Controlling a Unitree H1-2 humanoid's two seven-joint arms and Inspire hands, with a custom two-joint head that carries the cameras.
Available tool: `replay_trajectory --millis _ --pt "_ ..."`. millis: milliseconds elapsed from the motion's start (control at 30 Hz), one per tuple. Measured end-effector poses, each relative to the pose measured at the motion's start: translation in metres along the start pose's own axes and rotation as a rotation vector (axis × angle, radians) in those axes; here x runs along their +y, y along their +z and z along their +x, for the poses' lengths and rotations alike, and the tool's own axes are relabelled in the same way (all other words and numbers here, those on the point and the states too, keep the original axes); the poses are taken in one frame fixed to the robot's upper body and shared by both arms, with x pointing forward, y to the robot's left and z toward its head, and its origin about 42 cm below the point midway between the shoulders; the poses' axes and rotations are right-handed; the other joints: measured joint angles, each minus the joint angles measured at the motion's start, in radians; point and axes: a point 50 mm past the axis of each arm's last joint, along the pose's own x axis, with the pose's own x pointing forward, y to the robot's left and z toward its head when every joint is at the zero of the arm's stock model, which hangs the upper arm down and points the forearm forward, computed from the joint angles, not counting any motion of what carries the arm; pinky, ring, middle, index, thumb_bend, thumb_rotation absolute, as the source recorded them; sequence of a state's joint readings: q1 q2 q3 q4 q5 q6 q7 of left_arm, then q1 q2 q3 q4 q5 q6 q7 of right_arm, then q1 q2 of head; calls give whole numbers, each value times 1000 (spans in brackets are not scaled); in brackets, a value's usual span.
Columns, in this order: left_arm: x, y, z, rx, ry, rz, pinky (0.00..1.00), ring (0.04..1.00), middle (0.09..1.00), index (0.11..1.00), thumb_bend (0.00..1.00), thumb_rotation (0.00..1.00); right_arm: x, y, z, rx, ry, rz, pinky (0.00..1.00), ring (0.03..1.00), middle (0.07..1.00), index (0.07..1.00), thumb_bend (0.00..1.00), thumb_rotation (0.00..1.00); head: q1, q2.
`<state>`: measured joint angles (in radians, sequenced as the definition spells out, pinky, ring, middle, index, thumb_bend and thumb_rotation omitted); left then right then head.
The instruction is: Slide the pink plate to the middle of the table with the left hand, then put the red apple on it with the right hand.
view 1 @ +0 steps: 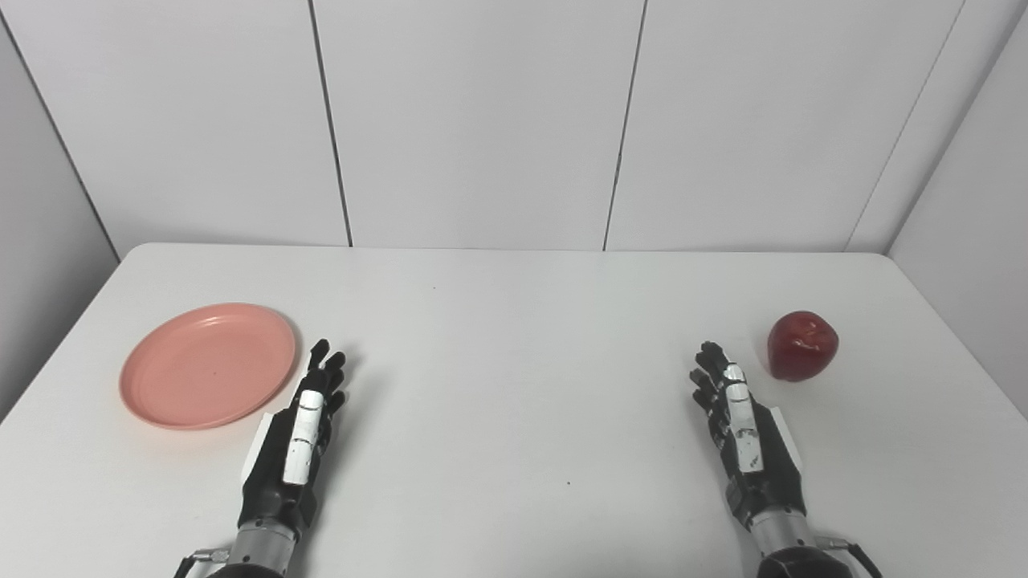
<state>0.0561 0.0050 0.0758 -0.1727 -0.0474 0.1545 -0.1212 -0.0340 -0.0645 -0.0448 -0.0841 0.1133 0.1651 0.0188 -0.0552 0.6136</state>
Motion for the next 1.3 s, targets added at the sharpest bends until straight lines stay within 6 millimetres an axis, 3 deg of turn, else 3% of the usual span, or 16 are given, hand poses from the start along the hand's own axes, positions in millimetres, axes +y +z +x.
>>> replay_trajectory --millis 1300 --pt "0 -1 0 10 1 -13 1000 1000 979 1000 740 1000 -2 0 0 1 0 25 937 941 951 929 840 1000 14 -8"
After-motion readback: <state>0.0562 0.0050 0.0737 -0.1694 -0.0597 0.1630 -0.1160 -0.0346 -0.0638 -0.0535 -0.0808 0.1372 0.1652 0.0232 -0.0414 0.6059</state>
